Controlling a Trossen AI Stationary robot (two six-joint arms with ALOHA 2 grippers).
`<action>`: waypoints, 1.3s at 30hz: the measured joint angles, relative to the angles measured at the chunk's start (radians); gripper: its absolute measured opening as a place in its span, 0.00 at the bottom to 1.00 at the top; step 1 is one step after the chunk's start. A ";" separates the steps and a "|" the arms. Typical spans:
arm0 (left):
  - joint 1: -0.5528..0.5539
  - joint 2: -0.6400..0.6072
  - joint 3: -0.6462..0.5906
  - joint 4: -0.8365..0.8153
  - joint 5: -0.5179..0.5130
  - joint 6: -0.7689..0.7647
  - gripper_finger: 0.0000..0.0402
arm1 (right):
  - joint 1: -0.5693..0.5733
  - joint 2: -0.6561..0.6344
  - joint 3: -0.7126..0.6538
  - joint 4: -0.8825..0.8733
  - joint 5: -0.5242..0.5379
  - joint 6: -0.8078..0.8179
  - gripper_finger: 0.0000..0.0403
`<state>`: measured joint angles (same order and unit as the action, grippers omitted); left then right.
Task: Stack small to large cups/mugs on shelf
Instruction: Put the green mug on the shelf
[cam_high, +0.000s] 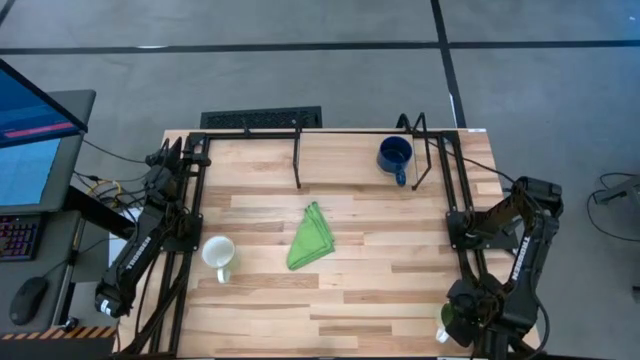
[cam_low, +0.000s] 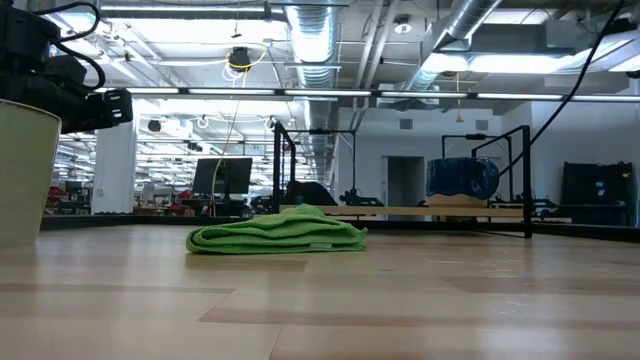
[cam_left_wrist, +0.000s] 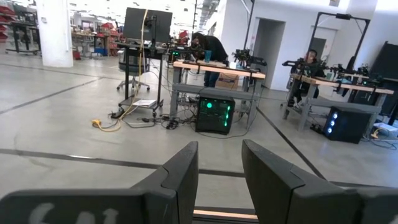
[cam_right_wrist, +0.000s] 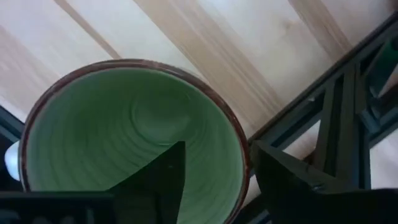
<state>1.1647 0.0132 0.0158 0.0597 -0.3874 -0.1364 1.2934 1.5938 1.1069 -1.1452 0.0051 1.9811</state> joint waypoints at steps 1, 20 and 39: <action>0.000 0.000 0.000 0.000 0.000 0.000 0.28 | 0.000 0.001 0.000 0.000 -0.003 0.001 0.49; 0.000 0.000 0.000 0.000 0.000 0.000 0.28 | -0.077 -0.030 0.003 -0.059 -0.010 -0.115 0.05; 0.000 0.000 0.000 -0.001 0.022 0.000 0.28 | -0.624 -0.161 -0.001 -0.117 0.100 -0.885 0.05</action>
<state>1.1648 0.0135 0.0154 0.0586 -0.3652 -0.1359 0.6689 1.4329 1.1062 -1.2617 0.1051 1.0961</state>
